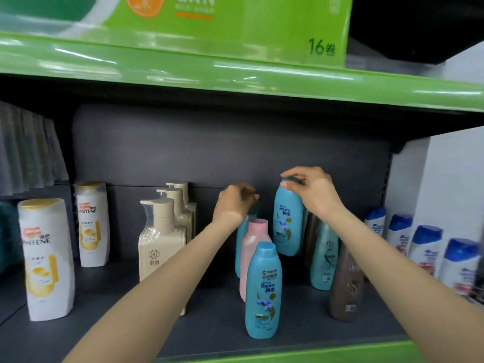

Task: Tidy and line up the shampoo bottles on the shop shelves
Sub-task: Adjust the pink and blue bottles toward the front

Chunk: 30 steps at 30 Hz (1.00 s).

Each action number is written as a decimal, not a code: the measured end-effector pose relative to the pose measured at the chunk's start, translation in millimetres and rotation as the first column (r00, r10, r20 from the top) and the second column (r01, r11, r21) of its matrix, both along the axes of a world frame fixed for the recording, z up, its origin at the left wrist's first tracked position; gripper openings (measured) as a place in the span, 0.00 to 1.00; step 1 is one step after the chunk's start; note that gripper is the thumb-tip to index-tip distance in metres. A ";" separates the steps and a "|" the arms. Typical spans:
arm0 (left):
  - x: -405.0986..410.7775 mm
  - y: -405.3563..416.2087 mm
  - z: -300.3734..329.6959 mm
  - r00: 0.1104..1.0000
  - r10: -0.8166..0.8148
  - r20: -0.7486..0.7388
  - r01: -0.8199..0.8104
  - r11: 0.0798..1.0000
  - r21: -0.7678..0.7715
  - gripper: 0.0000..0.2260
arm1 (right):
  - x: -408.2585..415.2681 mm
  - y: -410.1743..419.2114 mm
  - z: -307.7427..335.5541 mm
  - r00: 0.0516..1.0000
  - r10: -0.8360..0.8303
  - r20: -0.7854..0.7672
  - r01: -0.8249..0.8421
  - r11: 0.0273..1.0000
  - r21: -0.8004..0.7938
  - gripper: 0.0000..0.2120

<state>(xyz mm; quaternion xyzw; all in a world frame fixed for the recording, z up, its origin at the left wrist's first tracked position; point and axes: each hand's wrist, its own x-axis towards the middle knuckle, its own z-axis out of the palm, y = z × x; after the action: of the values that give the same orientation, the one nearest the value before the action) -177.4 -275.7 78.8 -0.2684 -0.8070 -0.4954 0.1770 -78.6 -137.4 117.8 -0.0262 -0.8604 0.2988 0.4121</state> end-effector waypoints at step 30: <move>131.5 -212.8 -30.6 0.829 -0.559 0.036 0.554 0.809 -0.195 0.18 | 152.6 -190.4 -28.0 0.977 0.142 -0.160 -0.208 0.798 -0.565 0.04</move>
<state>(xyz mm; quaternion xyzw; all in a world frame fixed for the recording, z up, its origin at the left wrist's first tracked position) -45.9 -488.4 48.3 -0.5145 -0.7360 -0.4400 0.0060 74.0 -327.8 89.8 -0.0542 -0.7035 0.5838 0.4017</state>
